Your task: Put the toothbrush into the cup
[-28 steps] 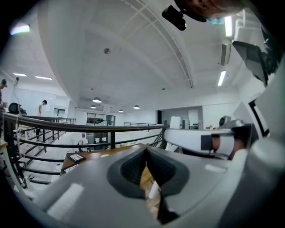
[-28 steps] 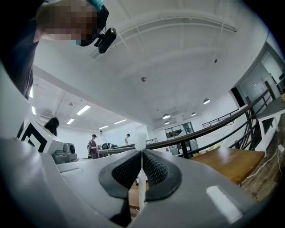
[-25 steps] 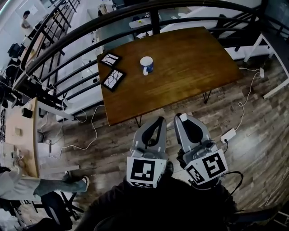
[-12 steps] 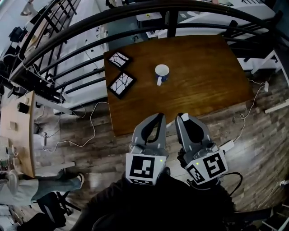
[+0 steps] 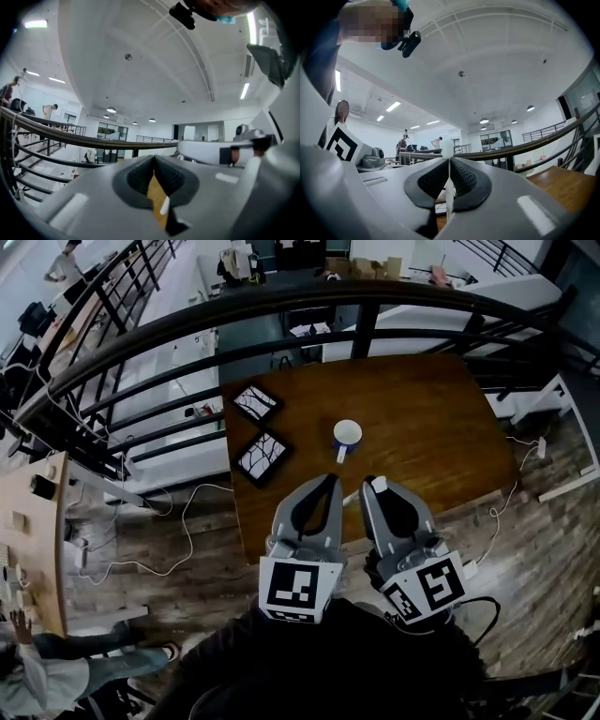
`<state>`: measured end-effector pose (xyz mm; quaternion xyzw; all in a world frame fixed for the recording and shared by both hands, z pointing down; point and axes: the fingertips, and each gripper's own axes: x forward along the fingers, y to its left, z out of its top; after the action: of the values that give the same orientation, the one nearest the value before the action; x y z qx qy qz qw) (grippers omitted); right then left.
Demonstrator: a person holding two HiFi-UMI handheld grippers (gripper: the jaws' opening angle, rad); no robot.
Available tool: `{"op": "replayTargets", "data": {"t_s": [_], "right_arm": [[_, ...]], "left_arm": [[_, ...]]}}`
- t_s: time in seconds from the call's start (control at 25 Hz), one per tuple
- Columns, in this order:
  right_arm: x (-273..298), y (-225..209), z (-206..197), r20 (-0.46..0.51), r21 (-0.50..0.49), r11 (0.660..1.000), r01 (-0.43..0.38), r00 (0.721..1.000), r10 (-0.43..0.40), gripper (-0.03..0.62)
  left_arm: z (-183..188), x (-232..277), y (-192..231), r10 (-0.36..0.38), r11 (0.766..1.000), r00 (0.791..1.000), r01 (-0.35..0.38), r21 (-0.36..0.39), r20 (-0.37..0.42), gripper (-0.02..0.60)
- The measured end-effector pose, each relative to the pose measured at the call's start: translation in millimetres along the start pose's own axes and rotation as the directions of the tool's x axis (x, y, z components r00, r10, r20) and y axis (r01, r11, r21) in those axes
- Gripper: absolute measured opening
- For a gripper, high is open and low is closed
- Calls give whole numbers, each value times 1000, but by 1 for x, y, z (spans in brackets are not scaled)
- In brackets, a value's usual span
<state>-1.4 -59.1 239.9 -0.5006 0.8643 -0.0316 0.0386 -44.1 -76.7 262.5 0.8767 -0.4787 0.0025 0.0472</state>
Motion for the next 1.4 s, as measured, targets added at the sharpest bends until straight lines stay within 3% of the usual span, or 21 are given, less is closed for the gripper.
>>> {"op": "replayTargets", "data": {"t_s": [0.2,0.56,1.12,1.4], "right_arm": [[14,-4,11,18,-45,999,20,1000,-20,9],[22,-28,12,22,-44,998,53,998,-52,9],[68,-100,1,6,57,998,1,1000,-1,9],[103,-127,-15,-56,67,996,-59,996,63,9]], "left_arm": [[10,14,11,-24,1000,999,24,-8,34,8],[5,38,9,-48,999,999,48,-12,20,8],[-10,112,14,18,1000,997,-18,3,-74,8],[-17,149,32,73,997,991,-74,-12,-109,8]]}}
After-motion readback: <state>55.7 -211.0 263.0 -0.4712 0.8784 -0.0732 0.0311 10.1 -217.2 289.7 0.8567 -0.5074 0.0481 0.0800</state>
